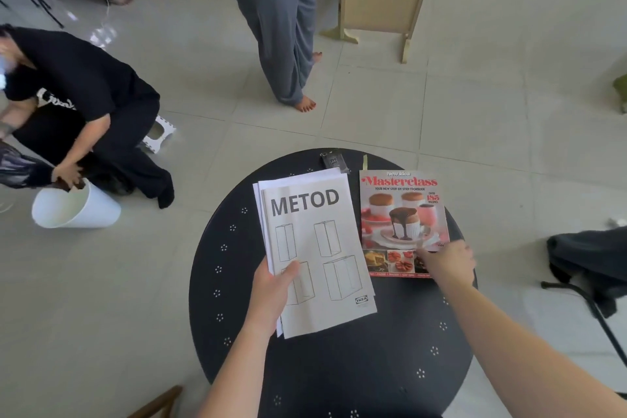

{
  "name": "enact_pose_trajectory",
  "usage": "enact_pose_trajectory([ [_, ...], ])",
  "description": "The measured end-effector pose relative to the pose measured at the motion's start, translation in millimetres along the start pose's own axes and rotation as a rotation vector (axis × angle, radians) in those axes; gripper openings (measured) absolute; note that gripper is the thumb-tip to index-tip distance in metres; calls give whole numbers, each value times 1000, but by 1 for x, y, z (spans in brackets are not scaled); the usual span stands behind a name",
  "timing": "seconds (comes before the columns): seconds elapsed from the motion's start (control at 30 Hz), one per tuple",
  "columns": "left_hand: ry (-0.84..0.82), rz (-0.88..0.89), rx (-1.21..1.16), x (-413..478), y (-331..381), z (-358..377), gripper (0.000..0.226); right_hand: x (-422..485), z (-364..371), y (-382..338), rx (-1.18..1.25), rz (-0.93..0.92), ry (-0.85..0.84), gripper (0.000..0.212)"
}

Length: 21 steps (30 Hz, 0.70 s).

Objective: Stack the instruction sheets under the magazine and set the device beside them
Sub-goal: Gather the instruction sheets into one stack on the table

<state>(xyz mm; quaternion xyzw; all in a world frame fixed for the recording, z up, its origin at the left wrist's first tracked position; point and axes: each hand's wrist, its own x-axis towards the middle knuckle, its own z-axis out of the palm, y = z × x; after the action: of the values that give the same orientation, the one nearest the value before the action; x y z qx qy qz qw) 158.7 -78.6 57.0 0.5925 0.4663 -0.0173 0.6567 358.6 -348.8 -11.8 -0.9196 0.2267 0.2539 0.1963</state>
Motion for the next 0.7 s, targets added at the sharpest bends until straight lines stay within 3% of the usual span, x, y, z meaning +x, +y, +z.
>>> enact_pose_trajectory([
  [0.37,45,-18,-17,-6,-9,0,33,34,1,9,59,58,-96,103],
  [0.53,57,-17,-12,-12,-11,-4,32,19,-9,6,273,25,-214,84],
  [0.7,59,-22,14,-20,-11,-12,32,3,-12,22,630,-21,-445,37],
])
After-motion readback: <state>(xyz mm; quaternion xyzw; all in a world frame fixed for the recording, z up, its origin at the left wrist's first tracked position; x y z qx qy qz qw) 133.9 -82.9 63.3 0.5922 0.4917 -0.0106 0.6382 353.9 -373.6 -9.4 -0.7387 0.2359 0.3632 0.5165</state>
